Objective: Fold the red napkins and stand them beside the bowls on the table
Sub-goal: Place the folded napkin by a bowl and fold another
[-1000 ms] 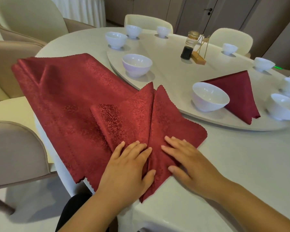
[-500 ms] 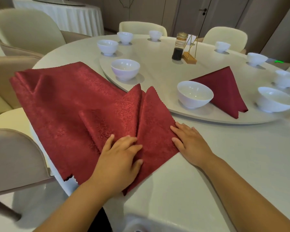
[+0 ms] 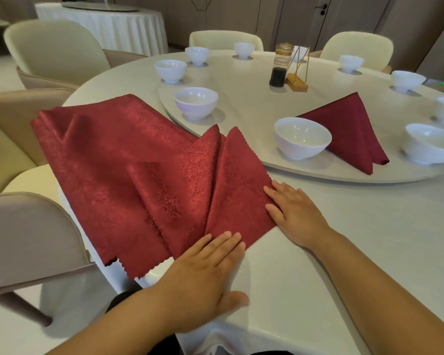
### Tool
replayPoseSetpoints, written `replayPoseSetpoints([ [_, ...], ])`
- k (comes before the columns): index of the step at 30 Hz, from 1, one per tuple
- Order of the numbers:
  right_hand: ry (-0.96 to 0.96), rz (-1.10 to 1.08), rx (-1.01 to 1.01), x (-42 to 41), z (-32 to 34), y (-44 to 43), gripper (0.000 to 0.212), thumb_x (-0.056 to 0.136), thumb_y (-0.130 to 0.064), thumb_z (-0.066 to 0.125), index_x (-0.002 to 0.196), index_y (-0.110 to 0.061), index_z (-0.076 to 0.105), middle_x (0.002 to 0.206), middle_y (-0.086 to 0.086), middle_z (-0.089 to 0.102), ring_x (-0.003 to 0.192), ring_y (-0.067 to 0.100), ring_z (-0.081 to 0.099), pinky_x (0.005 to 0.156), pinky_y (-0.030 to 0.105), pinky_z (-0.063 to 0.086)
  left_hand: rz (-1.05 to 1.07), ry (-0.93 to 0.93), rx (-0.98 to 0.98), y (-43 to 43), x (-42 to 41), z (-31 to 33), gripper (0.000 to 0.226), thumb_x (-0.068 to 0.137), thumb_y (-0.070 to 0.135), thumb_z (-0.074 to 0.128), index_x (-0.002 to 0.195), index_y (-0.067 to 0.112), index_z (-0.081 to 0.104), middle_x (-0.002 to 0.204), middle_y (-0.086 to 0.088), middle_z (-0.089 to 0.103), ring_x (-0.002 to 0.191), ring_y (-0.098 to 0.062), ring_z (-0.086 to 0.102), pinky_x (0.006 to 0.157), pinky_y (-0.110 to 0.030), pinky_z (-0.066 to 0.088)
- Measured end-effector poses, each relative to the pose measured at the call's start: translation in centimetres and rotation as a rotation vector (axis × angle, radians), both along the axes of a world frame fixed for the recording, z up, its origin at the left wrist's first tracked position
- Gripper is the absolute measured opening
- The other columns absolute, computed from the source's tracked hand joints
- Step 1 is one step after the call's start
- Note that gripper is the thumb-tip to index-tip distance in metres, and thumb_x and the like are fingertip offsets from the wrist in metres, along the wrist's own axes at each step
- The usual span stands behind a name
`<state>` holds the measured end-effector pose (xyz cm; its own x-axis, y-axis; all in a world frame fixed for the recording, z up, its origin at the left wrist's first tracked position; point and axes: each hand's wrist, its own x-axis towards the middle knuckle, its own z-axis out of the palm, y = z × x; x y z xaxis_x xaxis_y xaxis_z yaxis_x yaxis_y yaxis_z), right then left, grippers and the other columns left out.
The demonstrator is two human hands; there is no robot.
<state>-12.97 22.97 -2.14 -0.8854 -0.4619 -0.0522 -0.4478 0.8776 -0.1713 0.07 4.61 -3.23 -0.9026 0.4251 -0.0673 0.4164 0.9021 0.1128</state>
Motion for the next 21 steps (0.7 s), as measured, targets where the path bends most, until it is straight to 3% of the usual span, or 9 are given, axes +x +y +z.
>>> replayPoseSetpoints([
  [2, 0.001, 0.001, -0.001, 0.0, 0.0, 0.0, 0.049, 0.1, -0.036, 0.023, 0.146, -0.026, 0.014, 0.155, -0.004, 0.005, 0.142, 0.012, 0.003, 0.113, 0.028, -0.003, -0.016, 0.043, 0.029, -1.4, 1.8, -0.9, 0.064, 0.096, 0.053, 0.005, 0.122, 0.011, 0.046, 0.122, -0.005, 0.061, 0.119, -0.013, 0.044, 0.103, -0.027, 0.022],
  [5, 0.009, -0.006, 0.002, 0.0, 0.0, -0.1, 0.049, 0.099, -0.036, 0.024, 0.146, -0.026, 0.014, 0.155, -0.004, 0.006, 0.143, 0.013, 0.003, 0.113, 0.028, -0.003, -0.031, 0.167, 0.074, -3.4, 3.4, -1.1, 0.053, 0.098, 0.049, 0.009, 0.123, 0.017, 0.043, 0.124, 0.002, 0.06, 0.119, -0.008, 0.041, 0.105, -0.024, 0.017],
  [8, 0.041, -0.01, -0.012, 0.2, 0.1, -0.1, 0.052, 0.099, -0.035, 0.026, 0.147, -0.023, 0.01, 0.155, -0.003, 0.005, 0.143, 0.014, 0.001, 0.113, 0.028, -0.003, -0.029, 0.16, 0.288, -5.1, 3.7, -0.5, 0.043, 0.099, 0.049, 0.018, 0.13, 0.03, 0.042, 0.139, 0.012, 0.045, 0.131, -0.003, 0.032, 0.103, -0.013, 0.022],
  [11, 0.138, 0.004, -0.12, 0.4, 0.0, 0.0, 0.056, 0.098, -0.034, 0.035, 0.146, -0.018, 0.012, 0.155, 0.002, 0.008, 0.143, 0.017, 0.004, 0.113, 0.026, -0.002, 0.003, 0.27, 0.505, -6.8, 3.2, -0.4, 0.036, 0.097, 0.046, 0.032, 0.129, 0.036, 0.043, 0.145, 0.015, 0.03, 0.135, 0.0, 0.026, 0.11, -0.016, 0.013],
  [13, 0.243, 0.021, -0.265, 0.7, 0.0, 0.1, 0.058, 0.09, -0.036, 0.041, 0.142, -0.013, 0.029, 0.151, 0.006, 0.022, 0.141, 0.022, 0.016, 0.111, 0.024, 0.004, 0.019, 0.32, 0.47, -7.7, 2.8, -0.4, 0.04, 0.087, 0.035, 0.044, 0.127, 0.033, 0.044, 0.141, 0.016, 0.038, 0.133, 0.003, 0.027, 0.111, -0.017, 0.015],
  [16, 0.342, 0.124, -0.39, 1.7, 0.2, 0.4, 0.062, 0.075, -0.033, 0.055, 0.132, -0.01, 0.047, 0.14, 0.008, 0.042, 0.133, 0.022, 0.034, 0.108, 0.034, 0.021, 0.051, 0.316, 0.334, -8.8, 2.2, -0.3, 0.052, 0.074, 0.027, 0.044, 0.126, 0.027, 0.044, 0.129, 0.005, 0.055, 0.126, -0.001, 0.037, 0.109, -0.018, 0.014],
  [21, 0.475, 0.515, -0.215, 4.6, 0.7, 0.0, 0.049, 0.068, -0.037, 0.06, 0.113, -0.019, 0.059, 0.127, 0.004, 0.056, 0.118, 0.018, 0.048, 0.098, 0.039, 0.04, 0.001, 0.422, 0.205, -8.2, 0.5, 0.1, 0.046, 0.069, 0.027, 0.041, 0.114, 0.024, 0.051, 0.11, 0.0, 0.068, 0.107, -0.008, 0.048, 0.101, -0.018, 0.022],
])
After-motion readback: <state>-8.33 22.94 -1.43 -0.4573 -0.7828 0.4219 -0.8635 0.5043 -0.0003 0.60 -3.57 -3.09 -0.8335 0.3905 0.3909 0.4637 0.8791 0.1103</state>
